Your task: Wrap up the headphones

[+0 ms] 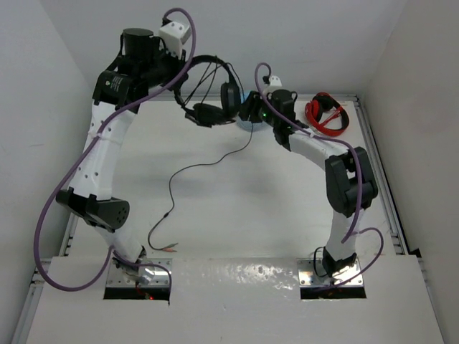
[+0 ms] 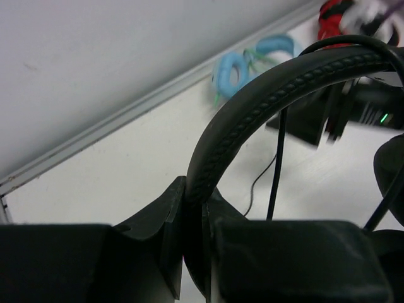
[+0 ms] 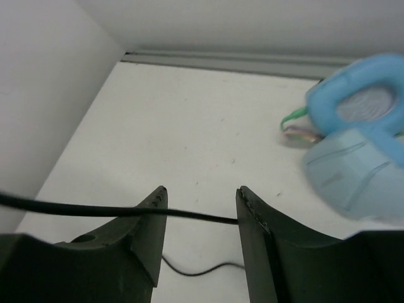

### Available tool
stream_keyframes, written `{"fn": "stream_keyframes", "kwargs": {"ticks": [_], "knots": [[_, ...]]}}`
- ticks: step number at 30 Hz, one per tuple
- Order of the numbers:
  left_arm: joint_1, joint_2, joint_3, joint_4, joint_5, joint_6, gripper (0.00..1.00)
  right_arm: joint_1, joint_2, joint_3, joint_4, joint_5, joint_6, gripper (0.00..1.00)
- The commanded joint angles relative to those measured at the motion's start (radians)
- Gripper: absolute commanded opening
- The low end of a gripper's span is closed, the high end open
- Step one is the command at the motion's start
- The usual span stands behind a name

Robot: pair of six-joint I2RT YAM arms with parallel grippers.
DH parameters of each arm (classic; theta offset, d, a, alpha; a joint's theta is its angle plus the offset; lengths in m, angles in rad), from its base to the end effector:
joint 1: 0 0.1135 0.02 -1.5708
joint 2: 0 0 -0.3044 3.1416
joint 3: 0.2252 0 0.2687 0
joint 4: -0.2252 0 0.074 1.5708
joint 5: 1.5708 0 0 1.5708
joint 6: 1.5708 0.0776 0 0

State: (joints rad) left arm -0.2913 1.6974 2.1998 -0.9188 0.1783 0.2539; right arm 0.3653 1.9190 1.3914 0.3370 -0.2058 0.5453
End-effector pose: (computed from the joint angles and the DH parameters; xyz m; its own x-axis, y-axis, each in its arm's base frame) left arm 0.3760 -0.1271 0.5334 -0.2650 0.3375 -0.9033 0.5213 0.8382 0.1603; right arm 0.4871 0.2033 0.2912 -0.4299 0.3792 -0.8194 -0.3674 0.7555 0.5424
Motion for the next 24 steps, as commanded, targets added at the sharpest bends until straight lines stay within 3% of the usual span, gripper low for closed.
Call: {"fn": "stream_keyframes", "kwargs": {"ticks": [1, 6, 10, 14, 19, 22, 23, 24], "knots": [[-0.002, 0.018, 0.109, 0.049, 0.024, -0.172, 0.00, 0.049, 0.006, -0.068, 0.309, -0.048, 0.150, 0.47], [-0.002, 0.057, 0.262, 0.060, 0.003, -0.252, 0.00, 0.145, 0.073, -0.060, 0.238, 0.100, 0.088, 0.54], [-0.002, 0.079, 0.290, 0.075, -0.031, -0.308, 0.00, 0.194, 0.146, -0.017, 0.203, 0.157, 0.084, 0.62], [0.000, 0.088, 0.291, 0.081, -0.069, -0.338, 0.00, 0.219, 0.196, 0.011, 0.148, 0.250, 0.071, 0.59], [0.020, 0.102, 0.301, 0.083, -0.111, -0.399, 0.00, 0.224, 0.232, -0.017, 0.157, 0.252, 0.133, 0.52], [0.055, 0.110, 0.295, 0.084, -0.096, -0.464, 0.00, 0.225, 0.259, -0.022, 0.163, 0.270, 0.163, 0.33], [0.066, 0.110, 0.288, 0.089, -0.092, -0.481, 0.00, 0.225, 0.265, -0.017, 0.172, 0.281, 0.176, 0.12], [0.067, 0.110, 0.285, 0.089, -0.091, -0.484, 0.00, 0.224, 0.276, -0.009, 0.169, 0.290, 0.179, 0.04]]}}
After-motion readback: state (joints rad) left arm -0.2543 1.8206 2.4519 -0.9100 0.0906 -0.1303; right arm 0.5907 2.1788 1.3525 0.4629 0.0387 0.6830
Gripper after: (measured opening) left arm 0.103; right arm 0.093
